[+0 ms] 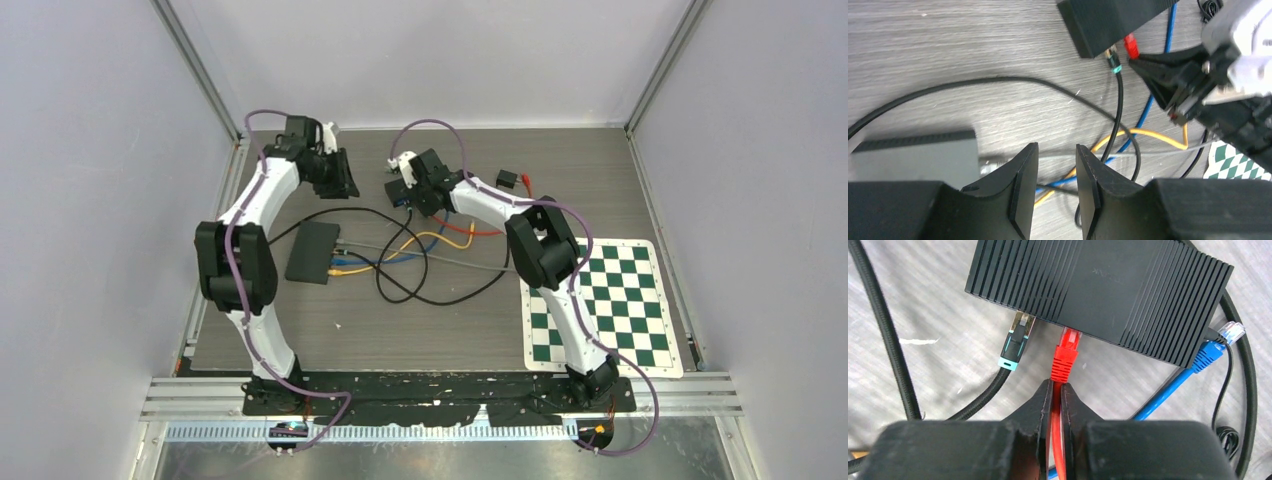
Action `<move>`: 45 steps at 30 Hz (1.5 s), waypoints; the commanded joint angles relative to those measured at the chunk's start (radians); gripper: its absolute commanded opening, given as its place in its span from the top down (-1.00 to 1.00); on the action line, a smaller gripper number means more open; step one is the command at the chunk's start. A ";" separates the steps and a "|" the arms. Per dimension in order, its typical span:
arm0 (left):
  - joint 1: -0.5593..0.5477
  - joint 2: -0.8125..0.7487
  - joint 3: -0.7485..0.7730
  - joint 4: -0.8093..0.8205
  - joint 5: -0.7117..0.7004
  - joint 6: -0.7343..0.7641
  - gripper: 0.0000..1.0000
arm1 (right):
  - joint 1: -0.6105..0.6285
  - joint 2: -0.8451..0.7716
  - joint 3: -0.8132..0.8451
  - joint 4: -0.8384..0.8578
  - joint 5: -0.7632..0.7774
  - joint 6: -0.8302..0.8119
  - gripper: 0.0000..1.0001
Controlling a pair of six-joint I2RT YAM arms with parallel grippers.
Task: Insert the plug into the switch port
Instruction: Insert the connector into the switch port, then reset both arms
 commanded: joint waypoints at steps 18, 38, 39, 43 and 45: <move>-0.090 -0.488 -0.078 -0.060 0.014 0.110 -0.99 | -0.041 -0.706 -0.389 0.153 -0.062 -0.078 -0.91; -0.137 -1.081 -0.605 0.372 0.110 -0.027 -0.99 | -0.039 -1.471 -0.870 0.140 0.117 0.417 -0.91; -0.136 -1.088 -0.609 0.370 0.110 -0.026 -0.99 | -0.038 -1.475 -0.871 0.136 0.116 0.424 -0.91; -0.137 -1.108 -0.626 0.363 0.107 -0.022 -0.99 | -0.040 -1.487 -0.882 0.134 0.098 0.431 -0.91; -0.136 -1.111 -0.632 0.365 0.106 -0.022 -0.99 | -0.040 -1.492 -0.880 0.134 0.105 0.437 -0.91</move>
